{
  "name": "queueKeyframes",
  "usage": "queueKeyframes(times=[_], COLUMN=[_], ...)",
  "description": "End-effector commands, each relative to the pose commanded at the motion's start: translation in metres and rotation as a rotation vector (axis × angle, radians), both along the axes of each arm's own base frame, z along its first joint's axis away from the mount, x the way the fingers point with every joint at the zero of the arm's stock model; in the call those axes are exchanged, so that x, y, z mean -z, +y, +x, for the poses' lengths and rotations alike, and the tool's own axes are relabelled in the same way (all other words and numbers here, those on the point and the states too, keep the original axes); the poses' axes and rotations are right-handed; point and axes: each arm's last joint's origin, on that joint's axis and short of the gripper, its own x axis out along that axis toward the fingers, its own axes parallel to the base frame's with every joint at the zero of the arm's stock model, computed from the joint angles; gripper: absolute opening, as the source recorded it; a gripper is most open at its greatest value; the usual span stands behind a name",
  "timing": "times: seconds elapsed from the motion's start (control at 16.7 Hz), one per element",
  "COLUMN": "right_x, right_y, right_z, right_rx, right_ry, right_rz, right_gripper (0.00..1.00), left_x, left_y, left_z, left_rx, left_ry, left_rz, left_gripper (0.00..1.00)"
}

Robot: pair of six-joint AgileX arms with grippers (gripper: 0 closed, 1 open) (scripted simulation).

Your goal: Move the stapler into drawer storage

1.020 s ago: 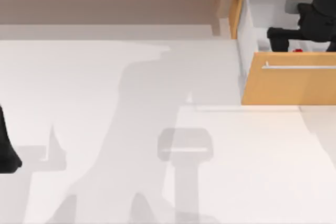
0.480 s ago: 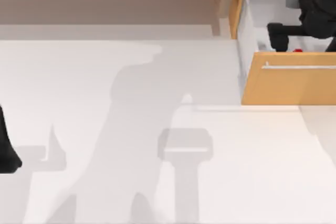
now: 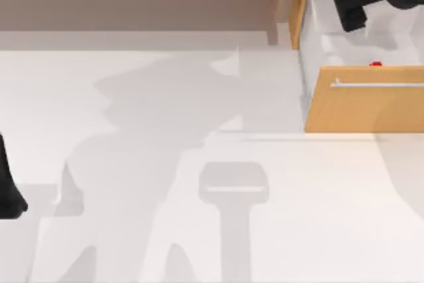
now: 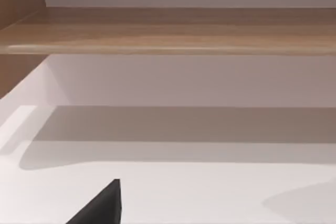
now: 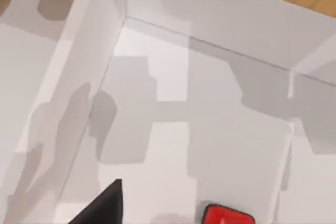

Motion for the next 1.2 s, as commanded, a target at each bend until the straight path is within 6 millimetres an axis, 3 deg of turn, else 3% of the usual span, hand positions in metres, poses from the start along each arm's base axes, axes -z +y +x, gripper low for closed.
queueKeyframes(times=[0.3, 0.6, 0.84, 1.02, 1.2], right_x=[0.009, 0.057, 0.1, 0.123, 0.135], right_y=[0.051, 0.085, 0.079, 0.057, 0.027], right_z=[-0.04, -0.101, -0.155, -0.188, -0.205], right_rx=[-0.319, -0.59, -0.705, -0.719, -0.665], right_ry=[-0.393, -0.728, -0.915, -0.981, -0.974], right_rz=[-0.13, -0.328, -0.544, -0.739, -0.946], right_gripper=[1.0, 1.0, 1.0, 1.0, 1.0], left_x=[0.0, 0.0, 0.0, 0.0, 0.0], left_y=[0.0, 0.0, 0.0, 0.0, 0.0], left_z=[0.0, 0.0, 0.0, 0.0, 0.0], left_rx=[0.0, 0.0, 0.0, 0.0, 0.0], left_ry=[0.0, 0.0, 0.0, 0.0, 0.0], left_rz=[0.0, 0.0, 0.0, 0.0, 0.0], left_gripper=[1.0, 1.0, 1.0, 1.0, 1.0])
